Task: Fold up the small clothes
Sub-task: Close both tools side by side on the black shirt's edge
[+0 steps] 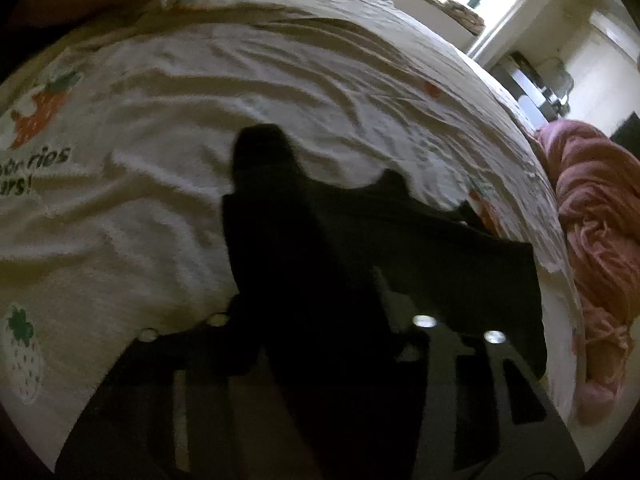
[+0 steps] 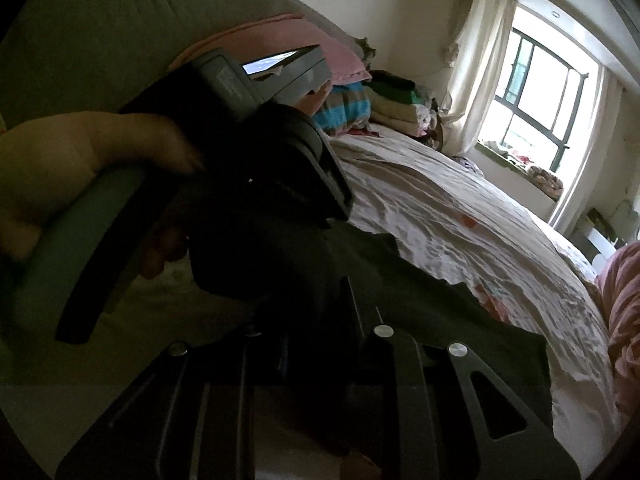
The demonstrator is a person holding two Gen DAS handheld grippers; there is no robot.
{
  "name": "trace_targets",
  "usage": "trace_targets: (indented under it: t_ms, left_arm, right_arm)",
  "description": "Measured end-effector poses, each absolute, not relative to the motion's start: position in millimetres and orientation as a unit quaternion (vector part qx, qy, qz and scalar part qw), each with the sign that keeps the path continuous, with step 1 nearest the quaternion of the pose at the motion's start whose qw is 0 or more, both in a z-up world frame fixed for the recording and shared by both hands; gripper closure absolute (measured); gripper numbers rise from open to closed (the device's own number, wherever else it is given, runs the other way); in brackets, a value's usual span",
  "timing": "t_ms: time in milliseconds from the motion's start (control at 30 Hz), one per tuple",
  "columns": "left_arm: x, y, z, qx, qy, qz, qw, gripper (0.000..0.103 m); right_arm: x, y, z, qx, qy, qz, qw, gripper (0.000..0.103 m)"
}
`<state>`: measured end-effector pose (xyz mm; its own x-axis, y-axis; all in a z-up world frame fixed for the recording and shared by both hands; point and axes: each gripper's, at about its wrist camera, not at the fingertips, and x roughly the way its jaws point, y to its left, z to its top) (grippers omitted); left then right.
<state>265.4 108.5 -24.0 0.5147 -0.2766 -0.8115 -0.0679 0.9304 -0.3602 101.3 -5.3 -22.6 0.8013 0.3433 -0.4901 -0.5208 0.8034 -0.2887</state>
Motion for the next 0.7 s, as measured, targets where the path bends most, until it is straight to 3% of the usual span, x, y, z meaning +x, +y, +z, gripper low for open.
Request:
trace_targets:
  t_ms: [200, 700]
  left_arm:
    - [256.5, 79.2, 4.7, -0.141, 0.467, -0.066, 0.871, 0.086]
    - [241.5, 5.8, 56.4, -0.083, 0.436, -0.076, 0.893, 0.087]
  right_arm:
    - [98.5, -29.0, -12.9, -0.186, 0.204, 0.222, 0.935, 0.085]
    - [83.6, -93.5, 7.3, -0.12, 0.184, 0.192, 0.956, 0.087]
